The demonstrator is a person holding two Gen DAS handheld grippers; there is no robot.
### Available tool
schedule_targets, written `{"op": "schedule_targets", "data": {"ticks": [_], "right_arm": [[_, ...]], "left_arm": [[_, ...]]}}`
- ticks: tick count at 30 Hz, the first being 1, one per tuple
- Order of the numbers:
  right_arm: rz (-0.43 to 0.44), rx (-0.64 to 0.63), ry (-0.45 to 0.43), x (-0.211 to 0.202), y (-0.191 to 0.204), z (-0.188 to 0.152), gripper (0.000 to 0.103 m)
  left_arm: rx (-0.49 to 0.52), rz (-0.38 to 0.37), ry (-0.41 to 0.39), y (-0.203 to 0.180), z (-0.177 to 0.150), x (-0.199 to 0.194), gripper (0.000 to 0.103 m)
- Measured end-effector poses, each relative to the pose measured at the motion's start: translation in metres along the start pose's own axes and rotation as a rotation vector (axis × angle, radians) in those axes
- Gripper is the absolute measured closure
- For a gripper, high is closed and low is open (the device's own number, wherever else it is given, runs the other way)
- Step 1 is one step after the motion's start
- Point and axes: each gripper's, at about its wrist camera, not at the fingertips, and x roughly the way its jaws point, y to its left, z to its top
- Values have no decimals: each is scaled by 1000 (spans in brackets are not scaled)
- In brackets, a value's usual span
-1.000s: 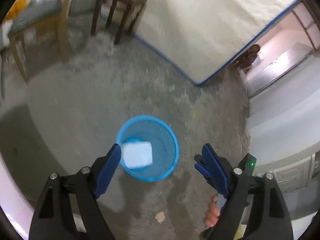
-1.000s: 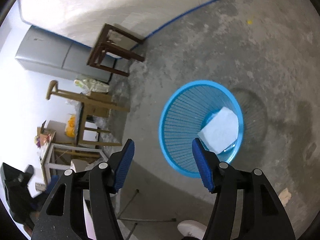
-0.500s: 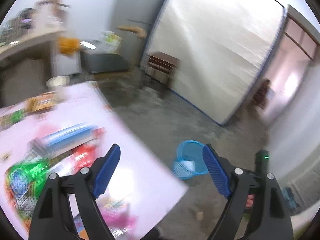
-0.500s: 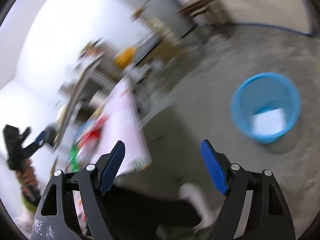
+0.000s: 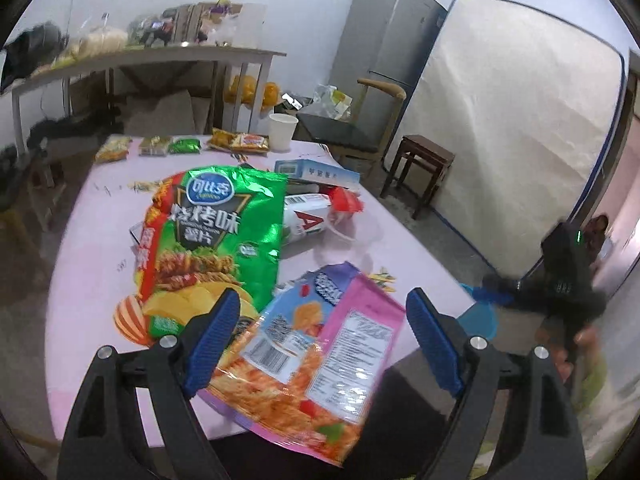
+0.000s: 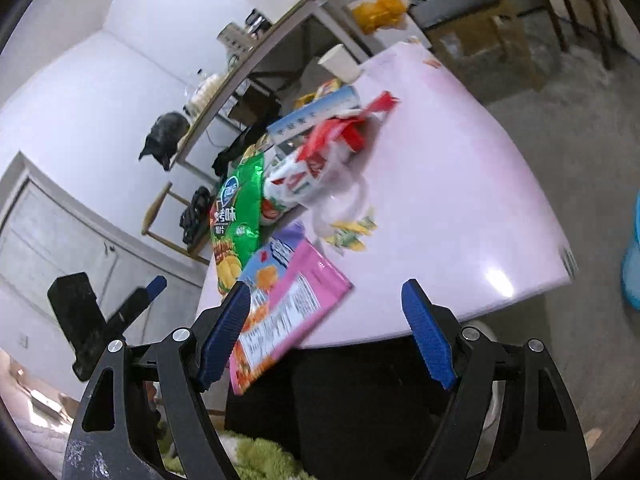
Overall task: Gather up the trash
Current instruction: 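Return both tools to the table and reach toward the blue medicine box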
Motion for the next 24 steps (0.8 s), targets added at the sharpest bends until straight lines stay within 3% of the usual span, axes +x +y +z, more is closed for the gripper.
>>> {"op": "schedule_targets", "data": {"ticks": [5, 10, 16, 20, 24], "right_arm": [[13, 36, -4, 18, 10, 30, 28], [60, 128, -3, 41, 8, 69, 28], [56, 211, 24, 76, -3, 104, 30], [56, 292, 48, 96, -25, 117, 37], [85, 327, 40, 101, -36, 128, 39]], "left_arm": [[64, 8, -62, 5, 21, 0, 20], [49, -13, -93, 22, 48, 11, 20], [1, -57, -82, 27, 62, 39, 20], [-41, -107, -61, 19, 68, 62, 21], [-14, -120, -60, -1, 72, 83, 26]]}}
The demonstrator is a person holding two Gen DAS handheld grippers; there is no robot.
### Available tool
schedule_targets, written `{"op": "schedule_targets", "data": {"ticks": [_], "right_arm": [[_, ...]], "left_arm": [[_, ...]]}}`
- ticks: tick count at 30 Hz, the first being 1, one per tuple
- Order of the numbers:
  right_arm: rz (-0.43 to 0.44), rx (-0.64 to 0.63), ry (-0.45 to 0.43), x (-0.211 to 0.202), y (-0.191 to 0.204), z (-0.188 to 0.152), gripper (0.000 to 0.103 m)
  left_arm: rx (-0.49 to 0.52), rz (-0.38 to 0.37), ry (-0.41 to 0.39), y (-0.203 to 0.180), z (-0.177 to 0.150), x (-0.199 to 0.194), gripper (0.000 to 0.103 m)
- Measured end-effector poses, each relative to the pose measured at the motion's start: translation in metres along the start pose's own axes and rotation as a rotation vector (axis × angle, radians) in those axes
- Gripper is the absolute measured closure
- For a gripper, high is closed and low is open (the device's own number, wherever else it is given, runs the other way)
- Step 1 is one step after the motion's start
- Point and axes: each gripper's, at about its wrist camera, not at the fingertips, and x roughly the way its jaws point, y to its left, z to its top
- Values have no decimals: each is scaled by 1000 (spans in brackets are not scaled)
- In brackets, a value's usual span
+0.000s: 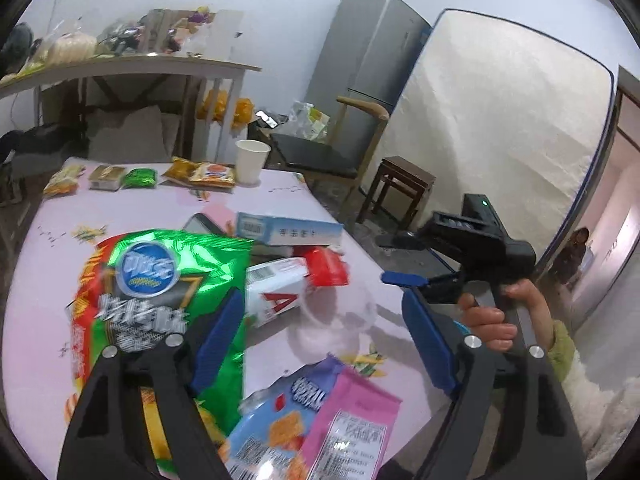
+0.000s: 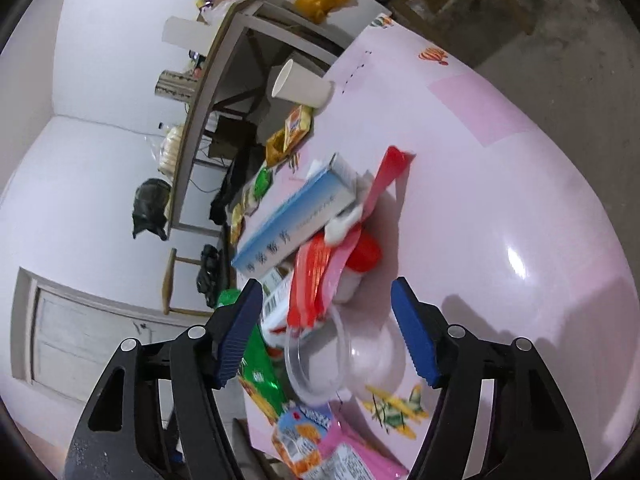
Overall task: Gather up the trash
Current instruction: 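Return both tools to the table and reach toward the blue medicine box, then grasp the blue medicine box with the left tool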
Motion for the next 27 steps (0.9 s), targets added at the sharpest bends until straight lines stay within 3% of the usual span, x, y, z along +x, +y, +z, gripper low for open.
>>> {"op": "schedule_targets", "data": {"ticks": [5, 10, 14, 15, 18, 19, 23, 27], "right_arm": [[-9, -31, 41, 3, -3, -5, 41], [-119, -201, 142, 16, 8, -27, 55], [-177, -283, 178, 26, 15, -37, 75], [-185, -291, 184, 27, 16, -38, 85], [-216, -305, 189, 28, 16, -37, 97], [-219, -309, 192, 27, 16, -37, 98], [-231, -319, 202, 25, 14, -36, 98], [-233, -326, 199, 20, 14, -32, 98]], "left_arm": [[28, 10, 83, -16, -6, 35, 42], [35, 48, 144, -20, -9, 57, 54], [49, 71, 159, -17, -1, 60, 59], [63, 76, 157, -17, 4, 60, 59], [136, 118, 148, -16, 27, 58, 59], [156, 119, 156, -15, 34, 59, 58], [268, 113, 233, -10, 71, 81, 30], [418, 68, 336, -11, 103, 123, 16]]}}
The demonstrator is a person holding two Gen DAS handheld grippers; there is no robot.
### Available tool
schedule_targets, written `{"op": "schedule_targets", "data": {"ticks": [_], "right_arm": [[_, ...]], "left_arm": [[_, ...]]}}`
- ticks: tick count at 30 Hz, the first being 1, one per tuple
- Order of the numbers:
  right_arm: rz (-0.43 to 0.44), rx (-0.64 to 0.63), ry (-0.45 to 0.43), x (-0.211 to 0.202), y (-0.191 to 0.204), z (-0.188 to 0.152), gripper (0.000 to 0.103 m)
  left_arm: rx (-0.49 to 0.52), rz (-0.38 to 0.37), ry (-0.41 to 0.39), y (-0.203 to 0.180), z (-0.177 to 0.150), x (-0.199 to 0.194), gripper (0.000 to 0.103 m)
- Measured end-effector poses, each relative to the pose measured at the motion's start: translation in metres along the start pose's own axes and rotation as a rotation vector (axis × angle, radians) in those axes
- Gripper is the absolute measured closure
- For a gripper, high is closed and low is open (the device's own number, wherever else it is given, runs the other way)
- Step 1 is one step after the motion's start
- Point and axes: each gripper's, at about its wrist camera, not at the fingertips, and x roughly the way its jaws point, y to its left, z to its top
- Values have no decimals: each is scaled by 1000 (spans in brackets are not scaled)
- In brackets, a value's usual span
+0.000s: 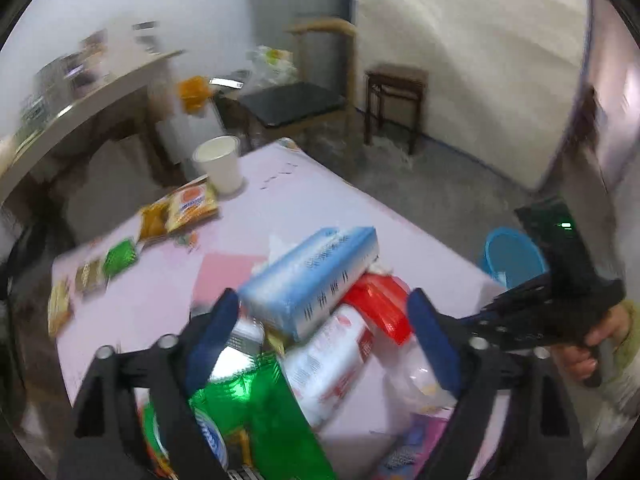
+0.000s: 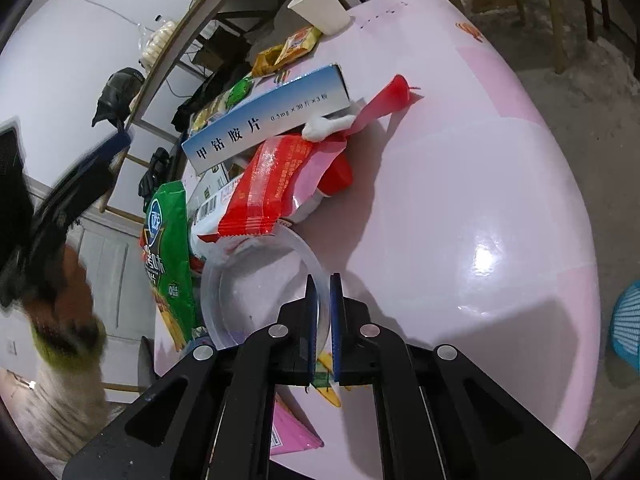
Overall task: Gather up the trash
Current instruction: 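Grasp the blue medicine box with the left tool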
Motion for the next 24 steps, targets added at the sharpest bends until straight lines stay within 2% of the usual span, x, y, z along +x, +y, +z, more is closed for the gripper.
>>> {"op": "schedule_targets", "data": {"ticks": [3, 6, 9, 12, 17, 20, 22, 24], "right_arm": [[-4, -5, -2, 0, 1, 1, 98], [5, -1, 4, 3, -1, 2, 98], [26, 11, 13, 6, -3, 3, 98], [45, 14, 17, 6, -8, 3, 98], [82, 25, 31, 5, -15, 3, 98], [88, 32, 35, 6, -18, 4, 98], [96, 34, 35, 5, -21, 5, 98], [102, 38, 36, 5, -22, 5, 98]], "left_arm": [[22, -51, 101, 14, 23, 35, 12], [-20, -48, 190, 29, 36, 70, 12], [-40, -132, 260, 38, 40, 100, 11], [-21, -190, 302, 40, 41, 119, 11], [19, -214, 374, 36, 35, 138, 12], [52, -204, 374, 31, 32, 138, 12], [66, -210, 365, 29, 32, 138, 19], [67, -205, 360, 28, 32, 137, 19]]}}
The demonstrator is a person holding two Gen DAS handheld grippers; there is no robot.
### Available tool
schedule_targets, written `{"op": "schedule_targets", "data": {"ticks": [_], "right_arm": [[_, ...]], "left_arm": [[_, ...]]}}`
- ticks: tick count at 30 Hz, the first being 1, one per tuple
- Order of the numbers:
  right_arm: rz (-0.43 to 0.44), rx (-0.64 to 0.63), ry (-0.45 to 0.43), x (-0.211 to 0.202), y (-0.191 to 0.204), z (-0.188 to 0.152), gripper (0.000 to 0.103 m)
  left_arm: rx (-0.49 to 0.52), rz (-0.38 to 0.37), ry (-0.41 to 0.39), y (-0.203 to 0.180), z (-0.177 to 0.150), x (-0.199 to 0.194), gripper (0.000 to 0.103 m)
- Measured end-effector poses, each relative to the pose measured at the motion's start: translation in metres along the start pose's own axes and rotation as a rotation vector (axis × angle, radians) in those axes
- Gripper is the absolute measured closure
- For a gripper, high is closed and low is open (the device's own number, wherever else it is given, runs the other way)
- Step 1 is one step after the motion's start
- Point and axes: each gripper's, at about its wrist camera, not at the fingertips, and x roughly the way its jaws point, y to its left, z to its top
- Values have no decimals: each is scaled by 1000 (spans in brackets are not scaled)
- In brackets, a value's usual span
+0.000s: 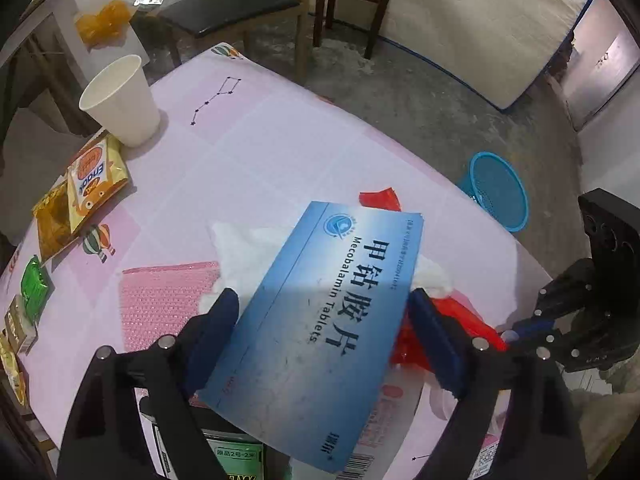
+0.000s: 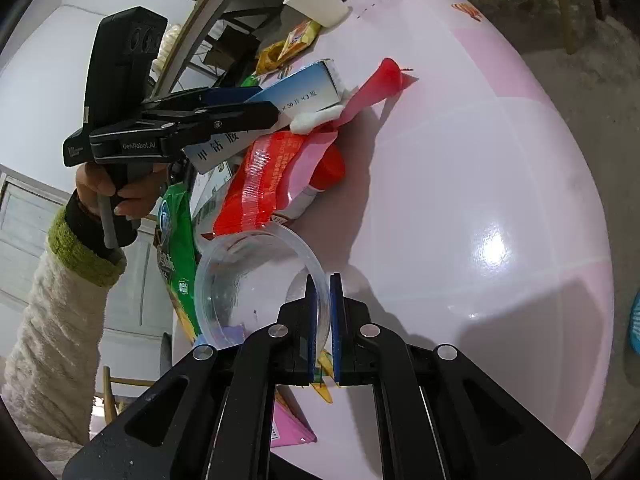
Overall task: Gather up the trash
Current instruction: 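Grasp the blue medicine box with the left tool, then carry the medicine box to the wastebasket and open the left tool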
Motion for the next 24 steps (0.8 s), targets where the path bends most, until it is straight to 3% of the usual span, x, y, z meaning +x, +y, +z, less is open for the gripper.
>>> {"op": "schedule_targets", "data": {"ticks": [6, 11, 20, 24], "right_arm": [[7, 10, -7, -2, -2, -1, 98], [-2, 17, -25, -9, 0, -5, 99], [-15, 51, -92, -37, -1, -24, 99], [-3, 74, -143, -59, -4, -35, 99]], "left_arm": [[16, 30, -27, -5, -2, -9, 24], [-25, 30, -97, -1, -1, -29, 26], [-67, 51, -258, -18, -4, -86, 26], [-101, -6, -380, -42, -9, -115, 27]]}}
